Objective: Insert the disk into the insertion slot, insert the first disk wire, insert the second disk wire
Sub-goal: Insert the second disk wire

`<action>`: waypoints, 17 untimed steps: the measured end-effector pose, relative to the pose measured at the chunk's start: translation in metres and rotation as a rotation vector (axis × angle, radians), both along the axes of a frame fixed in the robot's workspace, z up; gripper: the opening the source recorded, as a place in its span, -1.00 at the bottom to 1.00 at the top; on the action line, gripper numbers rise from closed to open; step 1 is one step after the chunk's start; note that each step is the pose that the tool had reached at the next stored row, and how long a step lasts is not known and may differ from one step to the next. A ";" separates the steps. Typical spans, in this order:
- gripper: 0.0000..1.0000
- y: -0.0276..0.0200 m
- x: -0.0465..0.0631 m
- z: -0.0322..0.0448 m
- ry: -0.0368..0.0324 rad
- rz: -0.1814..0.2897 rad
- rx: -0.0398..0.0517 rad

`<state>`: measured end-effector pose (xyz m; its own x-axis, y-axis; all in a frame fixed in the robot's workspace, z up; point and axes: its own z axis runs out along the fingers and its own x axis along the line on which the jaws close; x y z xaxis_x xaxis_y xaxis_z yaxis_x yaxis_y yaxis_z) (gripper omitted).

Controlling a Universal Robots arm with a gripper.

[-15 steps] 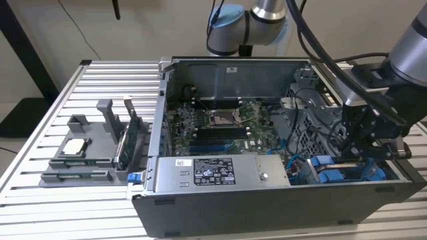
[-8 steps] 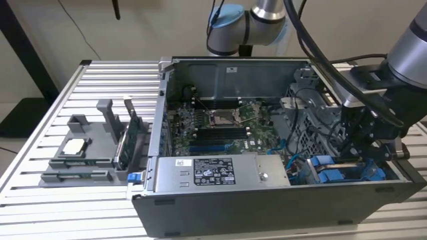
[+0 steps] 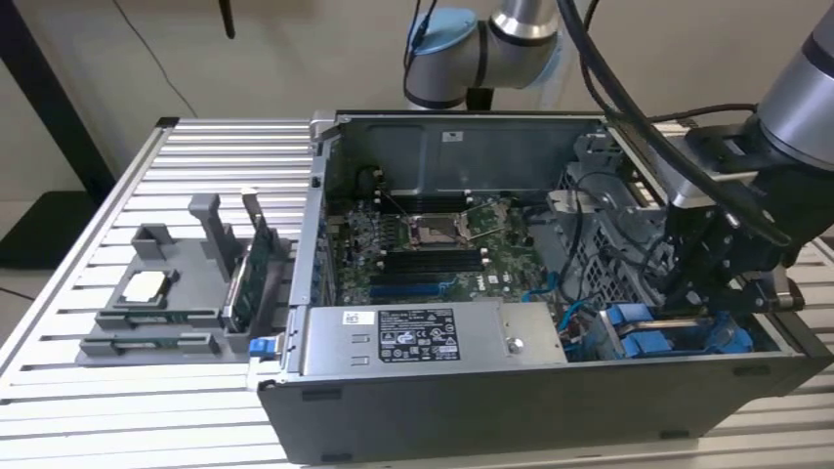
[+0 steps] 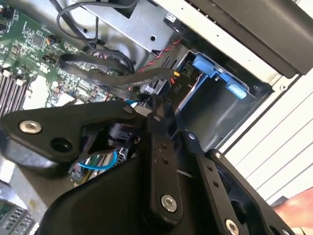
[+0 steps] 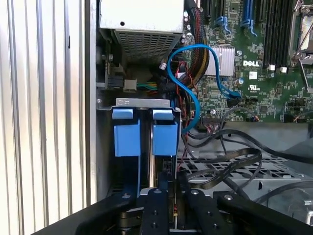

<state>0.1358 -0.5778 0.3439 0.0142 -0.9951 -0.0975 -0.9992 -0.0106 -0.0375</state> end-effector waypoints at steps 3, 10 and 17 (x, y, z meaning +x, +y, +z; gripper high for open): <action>-0.52 0.0000 0.000 0.0119 0.0000 0.000 0.0004; -0.52 0.0000 0.000 0.0341 0.0000 -0.001 0.0007; -0.52 0.0000 0.000 0.0441 0.0001 -0.001 0.0008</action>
<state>0.1358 -0.5778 0.3879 0.0128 -0.9951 -0.0983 -0.9993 -0.0091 -0.0374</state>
